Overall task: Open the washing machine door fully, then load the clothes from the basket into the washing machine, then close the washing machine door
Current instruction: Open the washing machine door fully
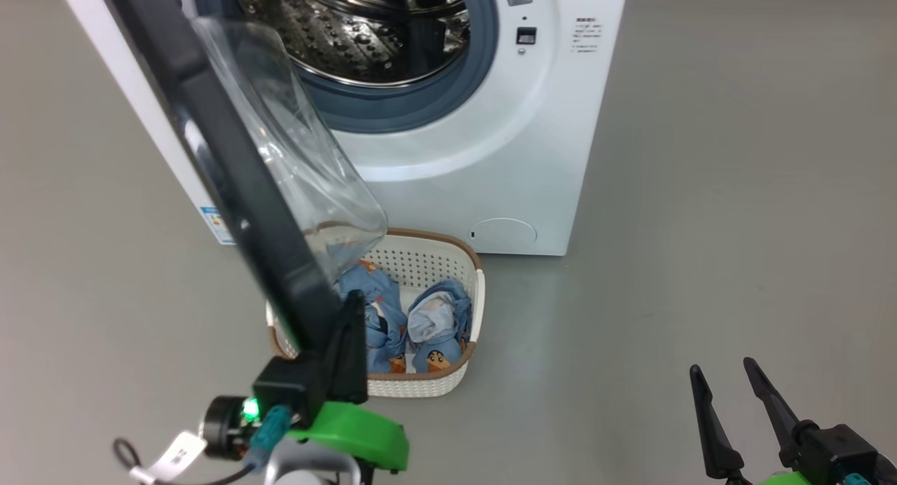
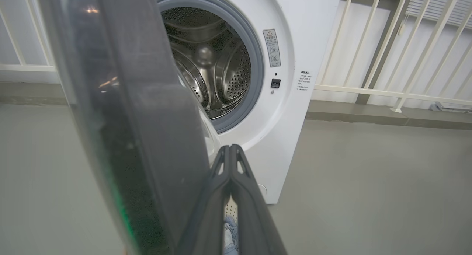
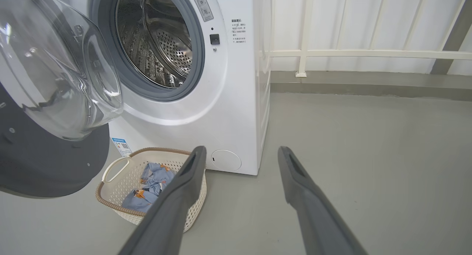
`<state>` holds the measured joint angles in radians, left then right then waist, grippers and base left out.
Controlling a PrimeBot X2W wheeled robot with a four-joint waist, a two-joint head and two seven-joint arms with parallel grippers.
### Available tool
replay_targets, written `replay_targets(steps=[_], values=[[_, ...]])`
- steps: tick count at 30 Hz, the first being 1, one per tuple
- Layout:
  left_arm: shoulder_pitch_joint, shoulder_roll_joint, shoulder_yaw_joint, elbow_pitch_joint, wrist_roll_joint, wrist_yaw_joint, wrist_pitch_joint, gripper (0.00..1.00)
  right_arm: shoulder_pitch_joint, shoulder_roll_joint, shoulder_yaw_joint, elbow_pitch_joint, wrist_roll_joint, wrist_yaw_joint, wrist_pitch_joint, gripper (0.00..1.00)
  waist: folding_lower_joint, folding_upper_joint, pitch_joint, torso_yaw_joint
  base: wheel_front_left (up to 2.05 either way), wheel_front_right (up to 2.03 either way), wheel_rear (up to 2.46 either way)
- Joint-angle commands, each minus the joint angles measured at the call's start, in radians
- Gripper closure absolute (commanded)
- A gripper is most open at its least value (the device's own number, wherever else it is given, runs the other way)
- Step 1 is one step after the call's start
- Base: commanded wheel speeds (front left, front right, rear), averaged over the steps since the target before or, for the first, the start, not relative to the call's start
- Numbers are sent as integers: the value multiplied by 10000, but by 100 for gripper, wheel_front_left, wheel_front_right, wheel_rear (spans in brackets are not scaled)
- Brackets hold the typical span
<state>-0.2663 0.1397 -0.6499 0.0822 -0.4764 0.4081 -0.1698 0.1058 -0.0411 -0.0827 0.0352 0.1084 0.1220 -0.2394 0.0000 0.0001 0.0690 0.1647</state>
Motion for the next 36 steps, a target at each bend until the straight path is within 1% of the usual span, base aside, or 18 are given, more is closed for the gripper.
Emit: replay_targets(steps=[1,7,8,15,19,26,31,33,36], values=[[-81,472,679,-365,74,364,-18,100,-284,-91,187,-248,6,87,-102,0,0,-1,30,110,0,0,0],[567,827,887,-1210,113,829,36,100,-282,-91,109,-276,-19,87,-91,0,0,-1,26,419,0,0,0],[567,827,887,-1210,113,829,36,100,-282,-91,109,-276,-19,87,-91,0,0,-1,26,419,0,0,0],[1161,1181,1110,-1815,120,1214,86,100,-233,-91,62,-392,-89,87,-42,0,0,-1,-37,887,0,0,0],[1334,1421,1376,-1928,64,1319,20,100,-240,-91,26,-470,-148,87,-23,0,0,-1,-13,1163,0,0,0],[1341,1759,1984,-1722,-216,1228,-227,100,-229,-91,28,-644,-187,87,64,0,0,-1,35,1535,0,0,0],[1260,1920,2573,-1491,-500,1159,-445,100,-236,-91,33,-787,-218,87,164,0,0,-1,90,1621,0,0,0],[1224,1984,2805,-1332,-646,1079,-511,100,-227,-101,15,-885,-233,87,201,0,0,-1,168,1646,0,0,0],[1042,2097,3292,-930,-931,842,-653,100,-263,-173,-22,-1062,-228,87,305,0,0,-1,378,1653,0,0,0]])
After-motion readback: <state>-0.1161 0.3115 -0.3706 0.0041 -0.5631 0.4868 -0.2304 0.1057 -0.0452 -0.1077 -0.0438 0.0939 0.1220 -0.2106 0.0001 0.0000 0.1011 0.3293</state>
